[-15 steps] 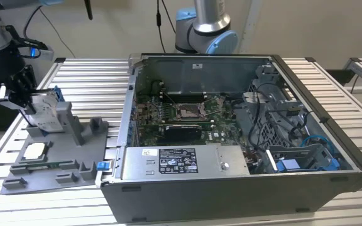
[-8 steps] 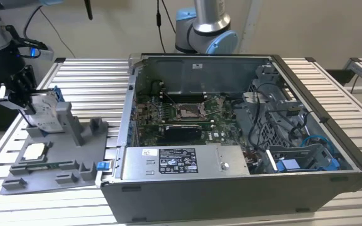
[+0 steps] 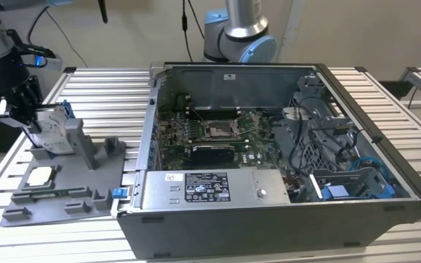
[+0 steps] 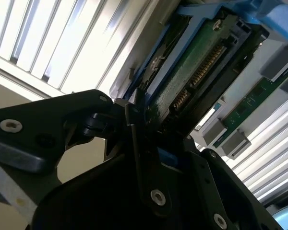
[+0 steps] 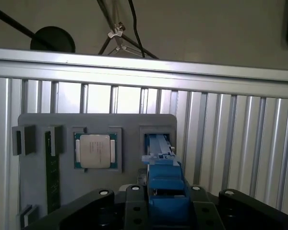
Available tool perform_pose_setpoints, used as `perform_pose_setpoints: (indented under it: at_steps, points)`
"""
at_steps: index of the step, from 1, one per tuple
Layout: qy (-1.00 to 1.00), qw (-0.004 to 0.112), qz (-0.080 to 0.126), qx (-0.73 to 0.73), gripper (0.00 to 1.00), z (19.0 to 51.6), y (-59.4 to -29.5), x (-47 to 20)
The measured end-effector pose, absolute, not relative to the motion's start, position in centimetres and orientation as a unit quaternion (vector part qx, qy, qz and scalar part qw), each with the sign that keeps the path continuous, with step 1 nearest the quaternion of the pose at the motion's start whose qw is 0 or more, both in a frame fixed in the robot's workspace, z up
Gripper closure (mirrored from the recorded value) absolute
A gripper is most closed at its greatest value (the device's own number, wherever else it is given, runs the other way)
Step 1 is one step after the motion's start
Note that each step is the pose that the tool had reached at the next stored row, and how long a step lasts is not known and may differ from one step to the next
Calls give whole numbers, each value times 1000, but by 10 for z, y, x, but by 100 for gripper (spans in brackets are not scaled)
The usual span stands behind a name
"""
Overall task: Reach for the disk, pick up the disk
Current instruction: 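Pick up the disk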
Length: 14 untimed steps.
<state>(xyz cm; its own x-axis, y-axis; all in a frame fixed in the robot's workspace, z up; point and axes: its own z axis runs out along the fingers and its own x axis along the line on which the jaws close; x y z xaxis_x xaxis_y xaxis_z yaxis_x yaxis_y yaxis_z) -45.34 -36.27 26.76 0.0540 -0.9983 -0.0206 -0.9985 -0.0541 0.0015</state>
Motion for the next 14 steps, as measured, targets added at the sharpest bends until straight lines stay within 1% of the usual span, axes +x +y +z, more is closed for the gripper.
perform_pose_setpoints:
  at_steps: [14]
  points:
    - [688,6,8,-726,100,294,-363,-453]
